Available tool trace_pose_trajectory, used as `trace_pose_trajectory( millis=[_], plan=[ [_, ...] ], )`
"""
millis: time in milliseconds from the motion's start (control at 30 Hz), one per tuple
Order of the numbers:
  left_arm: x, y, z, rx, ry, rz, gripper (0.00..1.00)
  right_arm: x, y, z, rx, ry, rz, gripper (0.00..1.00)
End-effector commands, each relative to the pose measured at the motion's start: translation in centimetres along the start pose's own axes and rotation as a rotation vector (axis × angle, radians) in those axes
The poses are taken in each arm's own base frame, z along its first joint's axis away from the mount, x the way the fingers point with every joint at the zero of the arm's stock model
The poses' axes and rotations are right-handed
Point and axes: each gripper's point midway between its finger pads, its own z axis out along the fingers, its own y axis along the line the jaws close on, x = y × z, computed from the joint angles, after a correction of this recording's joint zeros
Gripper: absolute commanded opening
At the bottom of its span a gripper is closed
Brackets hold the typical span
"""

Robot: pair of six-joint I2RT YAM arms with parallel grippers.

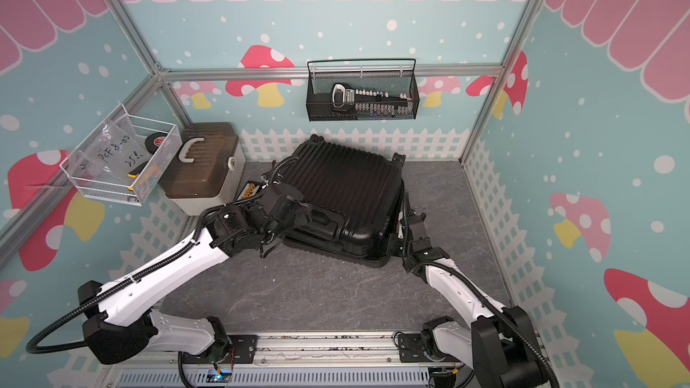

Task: Close the suitcase zippers
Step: Adjust the suitcase at the center of the board.

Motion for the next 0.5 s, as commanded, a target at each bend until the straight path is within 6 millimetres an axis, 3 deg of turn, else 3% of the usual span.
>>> trace_pose_trajectory(
  millis=[0, 167, 467],
  plan=[
    [1.0, 2.6, 0.6, -0.101, 0.052, -0.157, 0.68, 0.9, 2.7, 1.1, -0.079, 0.017, -0.026, 0.21],
    [1.3, 4.2, 2.6, -0.15, 0.113, -0.244, 0.7, 1.5, 4.5, 1.9, -0.104, 0.022, -0.054, 0.2],
    [3.1, 4.9, 6.2, -0.214, 0.217, -0.3, 0.7, 2.5, 6.9, 2.9, -0.127, 0.026, -0.095, 0.18]
  ],
)
